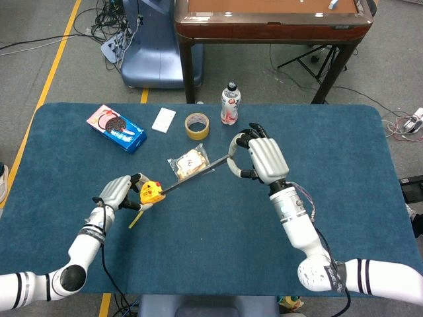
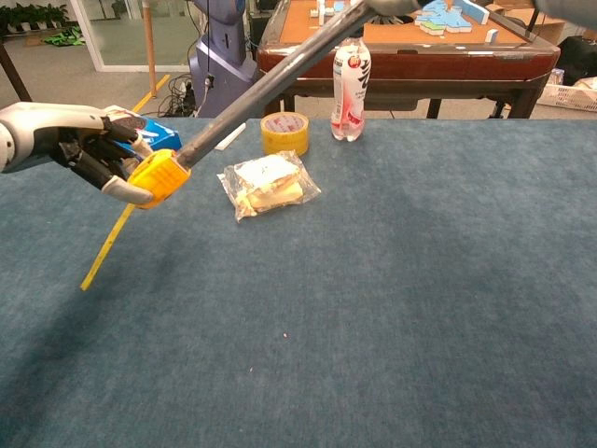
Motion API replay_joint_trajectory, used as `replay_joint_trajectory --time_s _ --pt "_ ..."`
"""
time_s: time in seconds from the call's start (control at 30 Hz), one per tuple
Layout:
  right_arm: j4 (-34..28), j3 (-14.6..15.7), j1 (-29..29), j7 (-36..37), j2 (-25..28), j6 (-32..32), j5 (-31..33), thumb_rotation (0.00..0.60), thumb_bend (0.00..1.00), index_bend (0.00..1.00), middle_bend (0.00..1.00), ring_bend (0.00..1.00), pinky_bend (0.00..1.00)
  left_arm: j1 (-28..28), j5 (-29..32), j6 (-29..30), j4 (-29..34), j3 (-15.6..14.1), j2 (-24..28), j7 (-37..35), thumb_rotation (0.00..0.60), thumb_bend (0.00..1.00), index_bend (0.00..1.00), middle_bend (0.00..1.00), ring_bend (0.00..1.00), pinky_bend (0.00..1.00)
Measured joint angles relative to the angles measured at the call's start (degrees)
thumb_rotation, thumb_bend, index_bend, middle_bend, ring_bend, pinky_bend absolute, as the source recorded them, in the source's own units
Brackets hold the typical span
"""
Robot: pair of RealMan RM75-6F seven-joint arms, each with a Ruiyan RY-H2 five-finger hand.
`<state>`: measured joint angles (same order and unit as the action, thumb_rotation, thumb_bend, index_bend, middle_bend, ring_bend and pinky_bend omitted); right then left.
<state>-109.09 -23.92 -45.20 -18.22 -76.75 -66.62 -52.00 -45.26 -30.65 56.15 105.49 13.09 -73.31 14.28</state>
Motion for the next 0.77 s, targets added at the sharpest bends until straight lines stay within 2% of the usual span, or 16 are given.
replay_joint_trajectory --time_s 0.47,0.77 --pt "-7.3 -0.8 7.9 8.0 15.3 -0.2 -1.1 0.600 0.58 0.72 0.43 0.25 0.09 3.9 -4.3 -3.2 -2.1 -2.8 2.7 -4.9 0.600 0.19 0.49 0.53 0.38 0.26" --pt "-8.5 -0.2 9.5 10.4 17.8 -0.2 -2.0 0.600 0.58 0.72 0.44 0.25 0.09 4.6 -5.8 -3.8 -2.5 -3.0 2.9 -6.3 0.600 0.19 0.49 0.53 0.38 0.26"
